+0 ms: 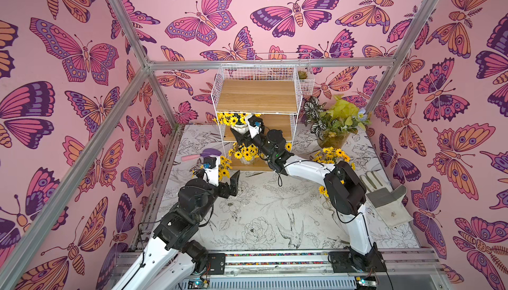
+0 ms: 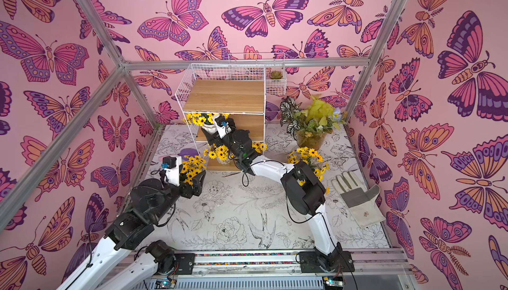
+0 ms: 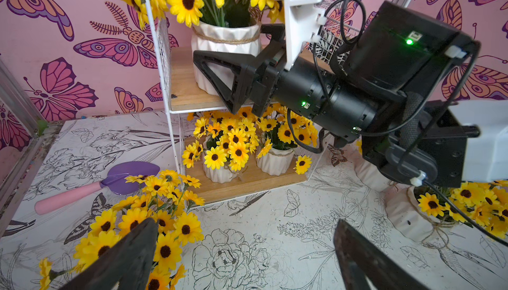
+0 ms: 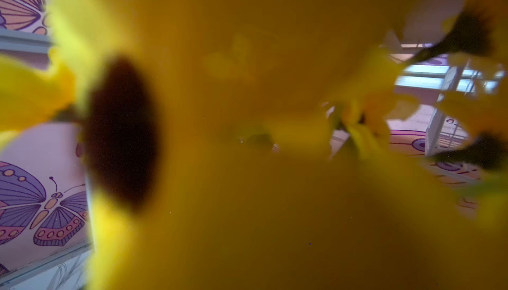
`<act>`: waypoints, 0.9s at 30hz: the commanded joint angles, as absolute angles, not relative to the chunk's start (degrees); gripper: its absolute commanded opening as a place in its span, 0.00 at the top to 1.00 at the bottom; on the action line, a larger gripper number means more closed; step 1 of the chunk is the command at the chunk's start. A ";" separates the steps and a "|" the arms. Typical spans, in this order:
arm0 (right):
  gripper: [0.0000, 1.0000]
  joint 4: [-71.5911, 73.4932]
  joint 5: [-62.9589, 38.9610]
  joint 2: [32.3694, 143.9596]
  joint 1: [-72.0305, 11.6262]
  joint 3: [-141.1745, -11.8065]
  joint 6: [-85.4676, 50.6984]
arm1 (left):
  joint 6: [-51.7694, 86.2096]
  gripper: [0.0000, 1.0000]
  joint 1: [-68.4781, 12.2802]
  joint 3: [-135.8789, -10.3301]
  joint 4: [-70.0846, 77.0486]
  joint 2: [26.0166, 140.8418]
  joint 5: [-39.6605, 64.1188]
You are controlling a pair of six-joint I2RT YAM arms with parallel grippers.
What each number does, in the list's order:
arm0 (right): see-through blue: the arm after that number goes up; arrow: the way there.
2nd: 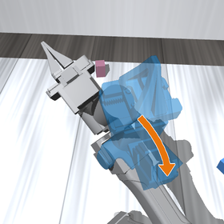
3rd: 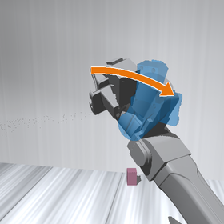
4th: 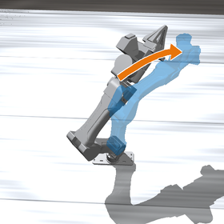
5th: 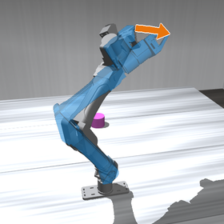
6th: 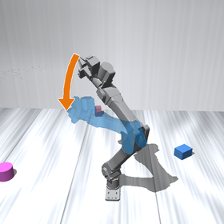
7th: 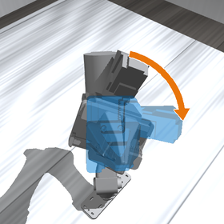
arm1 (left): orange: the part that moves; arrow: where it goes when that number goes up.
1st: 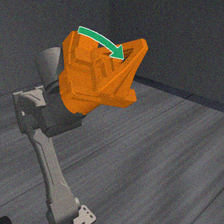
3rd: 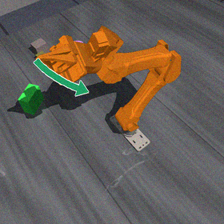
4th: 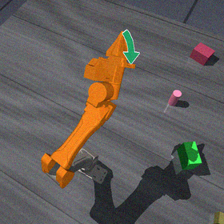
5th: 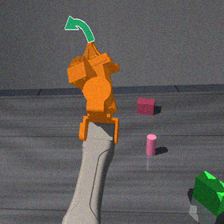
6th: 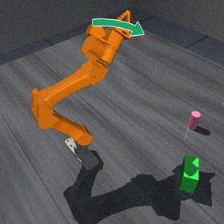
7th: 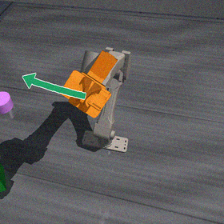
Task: Take the sunflower pots off the shelves
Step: Pick up the sunflower pot from the shelf.
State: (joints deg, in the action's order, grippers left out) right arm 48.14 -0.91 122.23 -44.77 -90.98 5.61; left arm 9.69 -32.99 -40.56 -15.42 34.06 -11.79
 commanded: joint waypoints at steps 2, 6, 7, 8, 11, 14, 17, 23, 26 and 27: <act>0.32 43.18 -0.69 123.74 -45.09 -89.41 5.02 | 9.56 0.00 -32.64 -39.83 -14.23 32.88 -12.30; 0.39 43.42 -1.07 121.63 -45.09 -87.02 4.76 | 10.23 0.00 -32.69 -39.47 -14.60 31.76 -13.34; 0.40 43.42 -1.06 121.17 -45.13 -86.34 4.82 | 10.45 0.00 -32.68 -39.32 -14.64 31.57 -13.36; 0.40 43.55 -1.12 120.35 -45.23 -85.42 4.75 | 10.72 0.00 -32.65 -39.20 -14.66 31.32 -13.43; 0.41 44.43 -1.48 118.10 -45.28 -82.71 4.28 | 11.19 0.00 -32.62 -38.91 -14.62 30.78 -13.45; 0.41 45.21 -1.93 116.18 -45.76 -80.38 4.04 | 11.09 0.00 -32.69 -38.93 -14.85 30.59 -13.45; 0.42 46.09 -1.88 114.63 -46.44 -78.16 4.13 | 11.42 0.00 -32.67 -38.98 -14.79 30.33 -13.45; 0.44 49.17 -0.39 110.60 -48.32 -73.00 5.00 | 11.36 0.00 -32.61 -39.00 -14.84 29.62 -14.45; 0.46 49.50 -0.21 108.44 -48.82 -71.51 4.82 | 11.27 0.00 -32.63 -39.32 -14.85 29.53 -15.07; 0.47 49.66 -0.18 107.81 -48.95 -71.10 4.60 | 11.32 0.00 -32.66 -39.41 -14.84 29.53 -15.33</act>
